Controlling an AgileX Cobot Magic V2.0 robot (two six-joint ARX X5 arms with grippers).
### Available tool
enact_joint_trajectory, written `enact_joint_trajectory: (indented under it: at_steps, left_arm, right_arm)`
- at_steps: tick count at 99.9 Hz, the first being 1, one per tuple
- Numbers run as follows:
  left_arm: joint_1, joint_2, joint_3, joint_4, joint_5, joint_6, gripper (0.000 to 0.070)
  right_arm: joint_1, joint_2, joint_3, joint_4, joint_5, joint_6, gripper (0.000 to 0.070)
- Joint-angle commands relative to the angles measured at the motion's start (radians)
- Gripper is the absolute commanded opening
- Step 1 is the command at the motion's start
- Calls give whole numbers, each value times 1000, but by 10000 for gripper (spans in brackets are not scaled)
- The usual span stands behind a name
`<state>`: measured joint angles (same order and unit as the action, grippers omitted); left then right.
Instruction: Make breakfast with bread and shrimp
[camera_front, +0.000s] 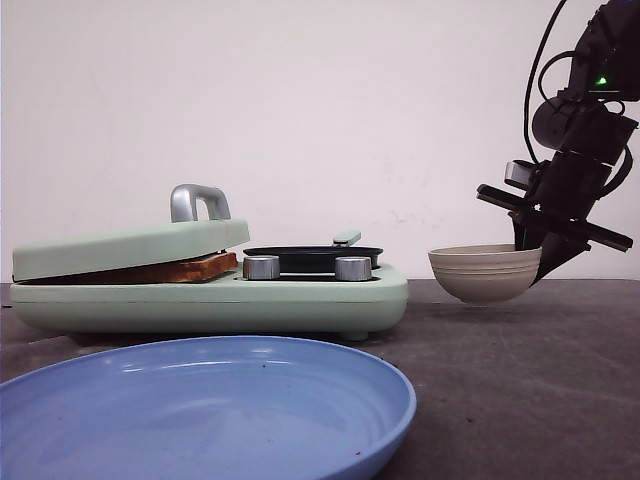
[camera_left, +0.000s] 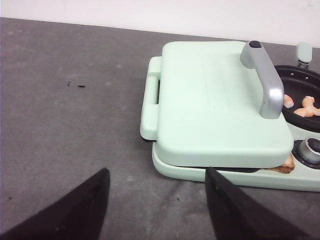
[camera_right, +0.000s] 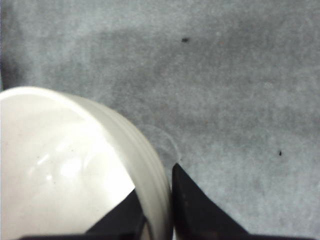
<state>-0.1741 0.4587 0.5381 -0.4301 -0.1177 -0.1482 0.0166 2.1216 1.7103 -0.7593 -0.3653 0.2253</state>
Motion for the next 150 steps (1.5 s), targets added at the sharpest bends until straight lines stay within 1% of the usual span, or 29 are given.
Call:
enact_joint_trajectory:
  at_steps: [1,44,53,57,59,62,73,77,82,86,105,130,137,150]
  left_arm:
    - [-1,3,8,7,-2,6,313]
    - [-1,3,8,8,-2,6,313]
    - [-1,3,8,8,-2,6,313]
    - [-1,3,8,8,-2,6,313]
    - [-1,3,8,8,-2,6,313]
    - [-1,3,8,8,-2,6,313]
    - [-1,3,8,8,-2,6,313]
    - [-1,3,8,8,-2,6,313]
    - [-1,3,8,8,-2,6,313]
    - [-1,3,8,8,-2,6,313]
    - [-1,3,8,8,-2,6,313]
    - [-1,3,8,8,-2,6,313]
    - [-1,3,8,8,-2,6,313]
    - [-1,3,8,7,-2,5,313]
  right_arm:
    - [0,31,19,0,-1,-8,4]
    - [1,51,19,-11,-1,-8,4]
    - [1,51,19,-13,-23,-15,7]
    - [1,51,19,-19,-27,-26,20]
    - [1,51,19,-21,-24,-27,34]
    - [1,51,19,-22,-18,-27,74]
    - [1,51,19,-23,-12,-27,286]
    - [1,51,19,-29,-13,-26,353]
    - [1,51,19,-31,-13,-24,406]
    - [0,48,19,-34,-12,-22,431]
    - [-19,-14,20,-48,-9,-24,432]
    - [-32,-193,20,-25,-8,-28,431]
    - [-32,-249,20,-27,-16,-30,431]
    - [-14,-351,20,-27,-69,-27,429]
